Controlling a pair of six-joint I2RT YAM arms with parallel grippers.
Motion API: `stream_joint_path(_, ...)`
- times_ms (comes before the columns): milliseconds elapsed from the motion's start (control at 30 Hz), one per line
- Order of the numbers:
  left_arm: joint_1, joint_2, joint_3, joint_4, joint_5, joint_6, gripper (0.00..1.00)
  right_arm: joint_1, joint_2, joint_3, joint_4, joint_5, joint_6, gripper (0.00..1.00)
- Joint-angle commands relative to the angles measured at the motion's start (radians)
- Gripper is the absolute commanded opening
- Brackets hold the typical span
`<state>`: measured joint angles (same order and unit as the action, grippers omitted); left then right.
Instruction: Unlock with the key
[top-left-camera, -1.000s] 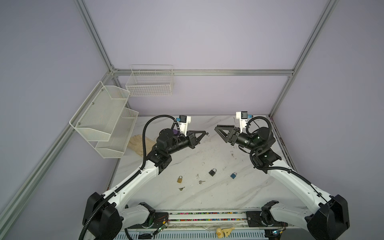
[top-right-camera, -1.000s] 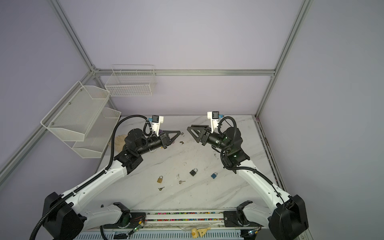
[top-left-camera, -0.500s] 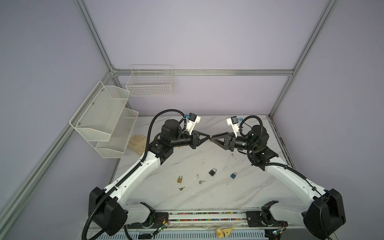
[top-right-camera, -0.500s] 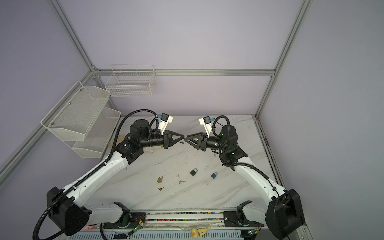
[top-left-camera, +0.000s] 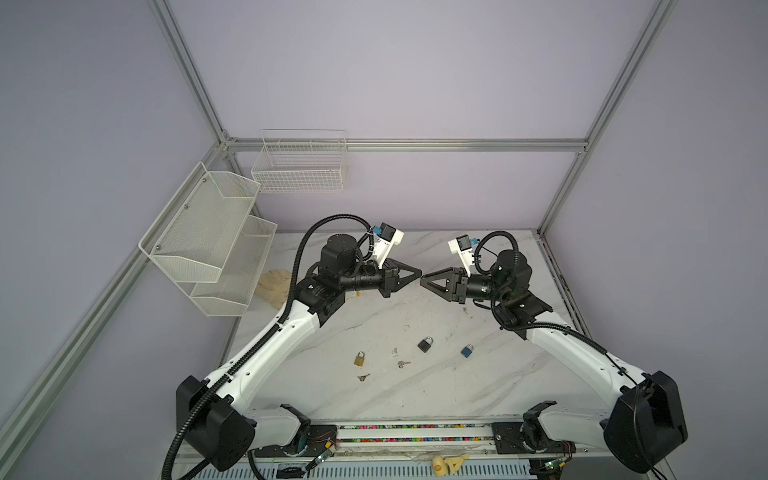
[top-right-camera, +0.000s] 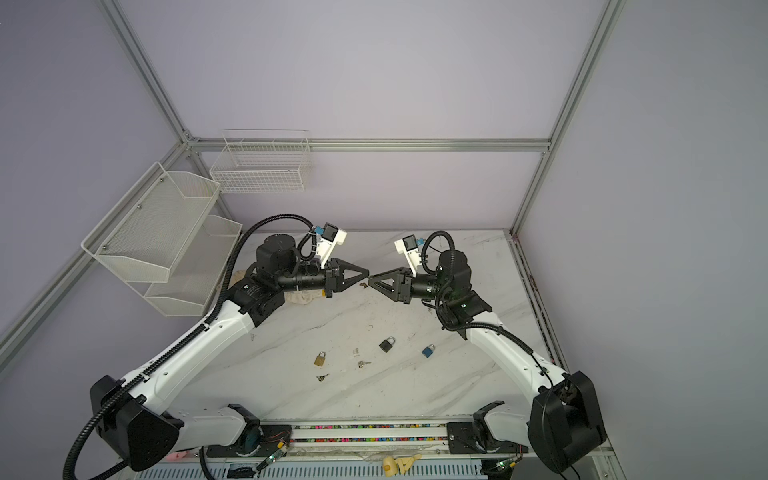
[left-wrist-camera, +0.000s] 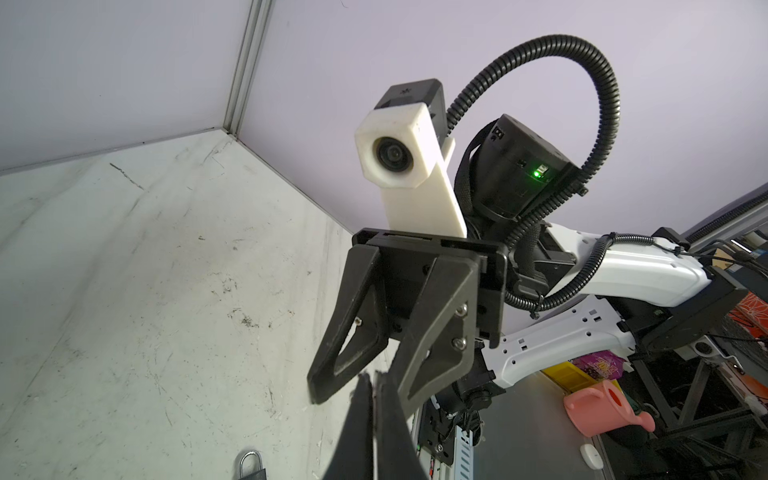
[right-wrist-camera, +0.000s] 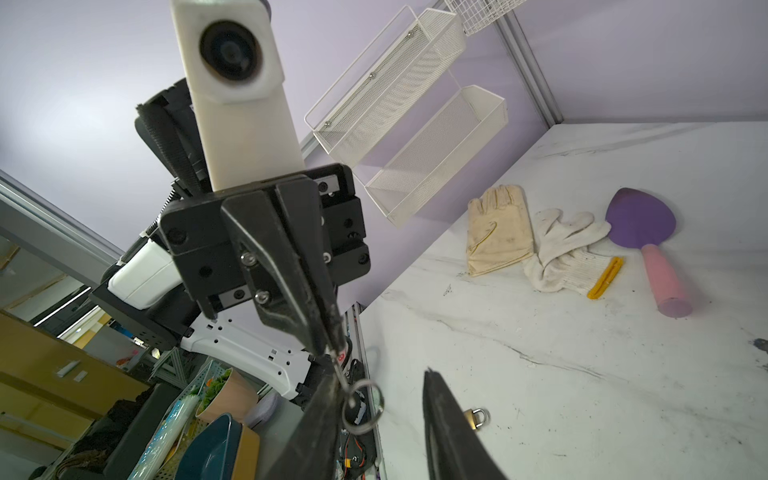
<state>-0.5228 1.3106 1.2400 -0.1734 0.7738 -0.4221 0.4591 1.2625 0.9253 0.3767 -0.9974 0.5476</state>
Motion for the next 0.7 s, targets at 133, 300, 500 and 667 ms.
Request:
stream_joint_path(133,0.002,-0.002,0.102,0.003,0.051,0.032,0.00,-0.004,-0.007,0.017,0.014,-0.017,-0.011,0.33)
stream_joint_path(300,0.001,0.001,0.107,0.003,0.048,0.034,0.00,-0.004,-0.002,0.018,0.014,-0.025,-0.011,0.28)
stream_joint_path(500,0.002,0.006,0.114,-0.004,0.059,0.036,0.00,-0.004,-0.001,0.020,0.022,-0.035,-0.006,0.26)
stream_joint_path(667,0.002,0.009,0.119,-0.023,0.063,0.050,0.00,-0.005,-0.003,0.021,0.028,-0.040,-0.002,0.26)
